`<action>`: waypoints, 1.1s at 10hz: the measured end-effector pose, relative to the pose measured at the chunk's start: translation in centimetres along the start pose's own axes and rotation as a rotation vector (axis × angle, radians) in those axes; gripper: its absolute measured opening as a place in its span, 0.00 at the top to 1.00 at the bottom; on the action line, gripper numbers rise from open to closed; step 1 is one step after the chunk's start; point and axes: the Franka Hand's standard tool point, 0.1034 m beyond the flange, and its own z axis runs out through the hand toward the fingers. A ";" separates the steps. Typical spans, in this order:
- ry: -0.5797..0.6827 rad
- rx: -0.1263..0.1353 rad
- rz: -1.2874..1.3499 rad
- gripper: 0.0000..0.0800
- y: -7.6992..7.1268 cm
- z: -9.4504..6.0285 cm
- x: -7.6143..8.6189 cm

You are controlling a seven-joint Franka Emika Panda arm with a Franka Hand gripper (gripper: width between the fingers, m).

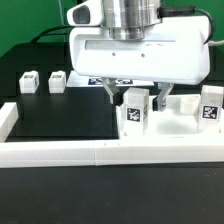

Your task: Assemble square table

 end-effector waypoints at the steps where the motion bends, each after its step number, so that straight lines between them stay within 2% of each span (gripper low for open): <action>1: 0.000 0.000 0.034 0.55 0.0 0.0 0.0; 2: -0.001 0.002 0.141 0.55 0.0 0.0 0.0; 3: -0.001 0.002 0.236 0.64 0.0 0.0 0.0; 6: -0.001 0.002 0.410 0.64 0.0 0.0 0.0; 11: -0.004 0.008 1.010 0.64 -0.3 0.0 0.3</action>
Offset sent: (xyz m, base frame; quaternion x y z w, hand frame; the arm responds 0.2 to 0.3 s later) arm 0.0000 0.0000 0.0000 0.0000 0.0000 0.1938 0.9810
